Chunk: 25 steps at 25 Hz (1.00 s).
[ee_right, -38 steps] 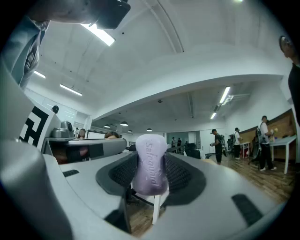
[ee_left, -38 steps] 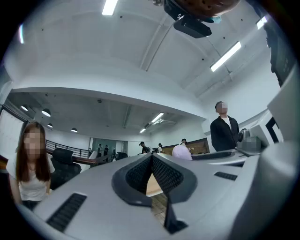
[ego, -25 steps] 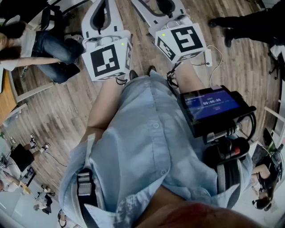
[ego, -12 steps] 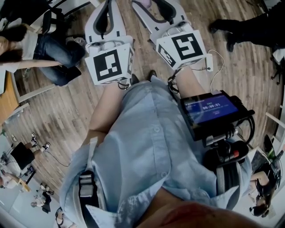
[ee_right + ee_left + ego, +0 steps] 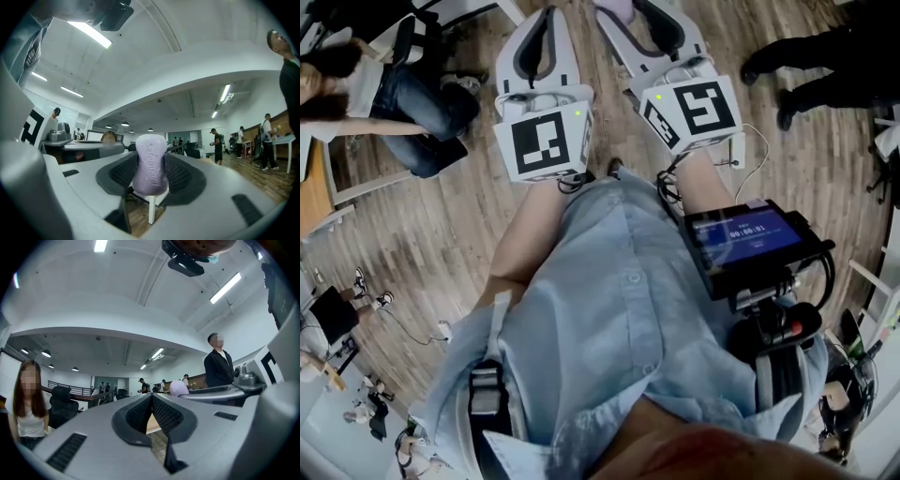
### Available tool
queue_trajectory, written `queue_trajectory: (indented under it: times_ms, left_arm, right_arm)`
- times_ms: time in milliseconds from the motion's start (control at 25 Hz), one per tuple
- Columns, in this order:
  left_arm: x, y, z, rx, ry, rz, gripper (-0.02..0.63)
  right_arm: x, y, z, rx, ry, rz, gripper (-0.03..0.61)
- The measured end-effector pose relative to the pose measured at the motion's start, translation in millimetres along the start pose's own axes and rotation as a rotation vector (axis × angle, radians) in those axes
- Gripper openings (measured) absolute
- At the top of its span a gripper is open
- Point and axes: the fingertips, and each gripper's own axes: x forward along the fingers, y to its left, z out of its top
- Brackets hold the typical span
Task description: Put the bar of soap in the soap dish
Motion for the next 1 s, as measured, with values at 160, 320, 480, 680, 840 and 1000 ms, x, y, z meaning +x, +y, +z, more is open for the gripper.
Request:
queue_trajectory:
  times_ms: [160,320,480,680,840,1000]
  left_arm:
    - [-1,-4,-2,-0.004,-0.003,-0.007,0.009]
    - [3,1,4,0.007,-0.016,-0.006,0.009]
    - [11,2,10,0.011,-0.029,-0.016,0.009]
    - [20,3,20,0.036,-0.043,-0.035,0.009]
    - [23,-2,19,0.035,-0.045,-0.057,0.009]
    - [21,-4,10,0.035,-0.029,-0.062,0.009]
  right_arm:
    - [-2,2,-3,-0.004,0.001,0.003,0.186]
    - [-1,-2,0,-0.004,-0.014,-0.009,0.186]
    - [-3,-5,7,-0.01,-0.025,-0.021,0.186]
    - [-2,-8,17,-0.01,-0.051,-0.042,0.186]
    - [-4,-14,19,-0.011,-0.065,-0.06,0.186]
    - [-5,-12,15,-0.012,-0.054,-0.055,0.186]
